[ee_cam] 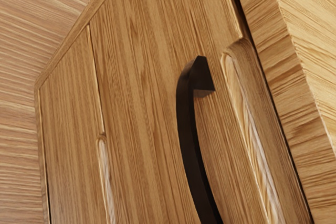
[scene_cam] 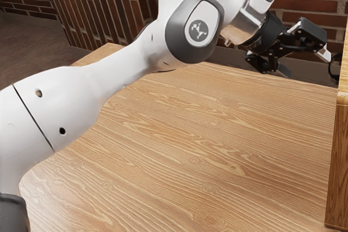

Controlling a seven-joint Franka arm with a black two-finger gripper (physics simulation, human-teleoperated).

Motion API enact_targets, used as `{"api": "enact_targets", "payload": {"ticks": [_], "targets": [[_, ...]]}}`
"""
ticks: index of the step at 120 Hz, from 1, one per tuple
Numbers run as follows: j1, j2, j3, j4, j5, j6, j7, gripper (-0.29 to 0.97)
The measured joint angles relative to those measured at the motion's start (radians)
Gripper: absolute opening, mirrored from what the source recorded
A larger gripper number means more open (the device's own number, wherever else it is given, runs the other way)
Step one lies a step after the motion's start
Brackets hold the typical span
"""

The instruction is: Pull the drawer handle with one arm to open the drawer

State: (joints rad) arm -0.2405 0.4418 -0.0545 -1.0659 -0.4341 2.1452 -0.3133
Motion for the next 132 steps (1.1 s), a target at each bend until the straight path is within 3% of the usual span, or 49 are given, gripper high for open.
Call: {"api": "enact_targets", "payload": {"ticks": [104,132], "targets": [[-0.006,0.040,0.008,-0.002,-0.008,0.061,-0.019,0.68],[-0.002,0.064,0.007,0.000,-0.048,0.091,-0.021,0.68]]}}
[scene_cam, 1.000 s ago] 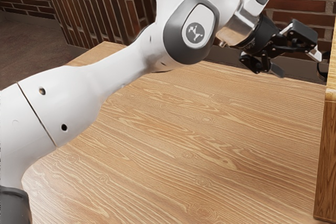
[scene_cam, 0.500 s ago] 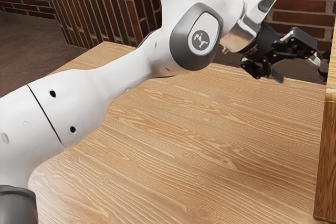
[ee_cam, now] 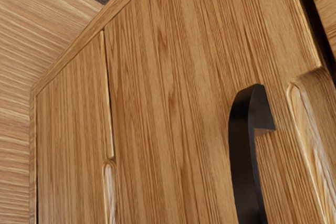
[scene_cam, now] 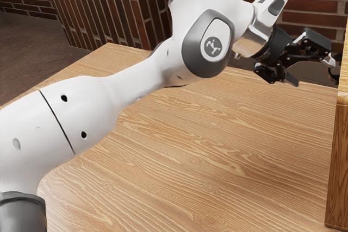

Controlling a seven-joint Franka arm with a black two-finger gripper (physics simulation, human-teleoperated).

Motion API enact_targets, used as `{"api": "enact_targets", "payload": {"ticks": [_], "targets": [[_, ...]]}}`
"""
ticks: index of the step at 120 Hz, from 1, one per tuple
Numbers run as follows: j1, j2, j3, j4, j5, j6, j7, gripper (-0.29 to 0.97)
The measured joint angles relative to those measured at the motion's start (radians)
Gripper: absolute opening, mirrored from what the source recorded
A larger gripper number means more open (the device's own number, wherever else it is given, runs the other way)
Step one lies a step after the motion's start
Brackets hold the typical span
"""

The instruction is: Pull the drawer handle with one arm to open the drawer

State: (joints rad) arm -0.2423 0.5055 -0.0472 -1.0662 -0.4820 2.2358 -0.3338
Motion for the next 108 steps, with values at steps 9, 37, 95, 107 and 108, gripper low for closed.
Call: {"api": "enact_targets", "payload": {"ticks": [9,37,95,107,108], "targets": [[0.000,0.010,0.000,0.000,-0.007,0.006,0.000,0.68],[0.002,0.025,0.004,-0.001,-0.010,0.017,0.000,0.68],[0.028,-0.032,0.009,-0.081,0.005,0.013,-0.001,0.68],[0.037,-0.051,0.010,-0.118,-0.002,0.018,-0.001,0.68],[0.038,-0.052,0.009,-0.121,-0.002,0.018,-0.001,0.68]]}}
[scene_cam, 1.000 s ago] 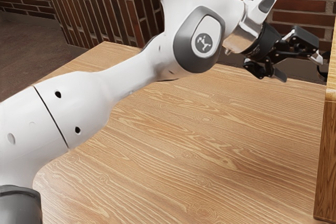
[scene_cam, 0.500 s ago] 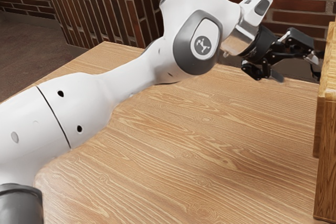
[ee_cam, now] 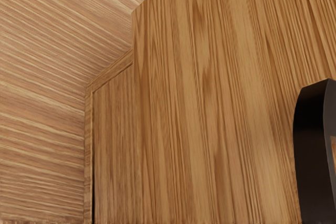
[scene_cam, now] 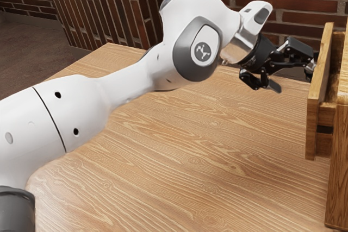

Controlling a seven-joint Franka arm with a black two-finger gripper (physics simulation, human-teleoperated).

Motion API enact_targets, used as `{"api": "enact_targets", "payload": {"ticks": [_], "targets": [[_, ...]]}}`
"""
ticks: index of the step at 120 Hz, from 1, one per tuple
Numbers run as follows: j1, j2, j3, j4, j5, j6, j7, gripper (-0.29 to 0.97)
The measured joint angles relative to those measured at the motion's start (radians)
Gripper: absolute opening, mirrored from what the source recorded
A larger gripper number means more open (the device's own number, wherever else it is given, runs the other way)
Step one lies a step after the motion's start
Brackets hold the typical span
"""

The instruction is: Pull the drawer handle with one arm to open the drawer

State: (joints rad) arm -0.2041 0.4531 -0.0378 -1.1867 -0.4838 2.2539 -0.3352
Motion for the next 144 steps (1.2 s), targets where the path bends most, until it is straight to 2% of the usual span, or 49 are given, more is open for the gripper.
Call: {"api": "enact_targets", "payload": {"ticks": [34,144], "targets": [[0.047,-0.091,0.000,-0.117,-0.003,0.012,0.001,0.68],[0.119,-0.222,0.000,-0.303,-0.034,0.049,0.003,0.68]]}}
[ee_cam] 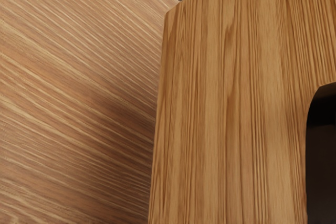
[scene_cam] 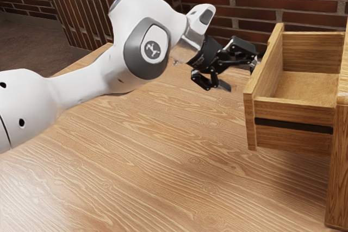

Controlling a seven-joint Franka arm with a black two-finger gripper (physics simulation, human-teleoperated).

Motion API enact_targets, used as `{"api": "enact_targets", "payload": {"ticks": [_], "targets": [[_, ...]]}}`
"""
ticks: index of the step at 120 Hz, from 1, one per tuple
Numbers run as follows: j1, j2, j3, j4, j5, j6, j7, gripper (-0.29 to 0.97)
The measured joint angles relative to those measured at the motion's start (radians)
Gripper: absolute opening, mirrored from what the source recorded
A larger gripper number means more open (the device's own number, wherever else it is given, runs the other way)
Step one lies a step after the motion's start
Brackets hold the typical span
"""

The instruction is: Pull the drawer handle with one arm to open the drawer

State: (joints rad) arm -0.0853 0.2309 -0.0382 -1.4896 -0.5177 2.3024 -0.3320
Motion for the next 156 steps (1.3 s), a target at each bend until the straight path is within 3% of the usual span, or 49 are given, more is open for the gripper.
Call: {"api": "enact_targets", "payload": {"ticks": [79,156], "targets": [[0.063,-0.071,-0.001,-0.087,-0.009,0.012,0.002,0.68],[0.161,-0.190,-0.001,-0.207,-0.071,0.021,0.016,0.68]]}}
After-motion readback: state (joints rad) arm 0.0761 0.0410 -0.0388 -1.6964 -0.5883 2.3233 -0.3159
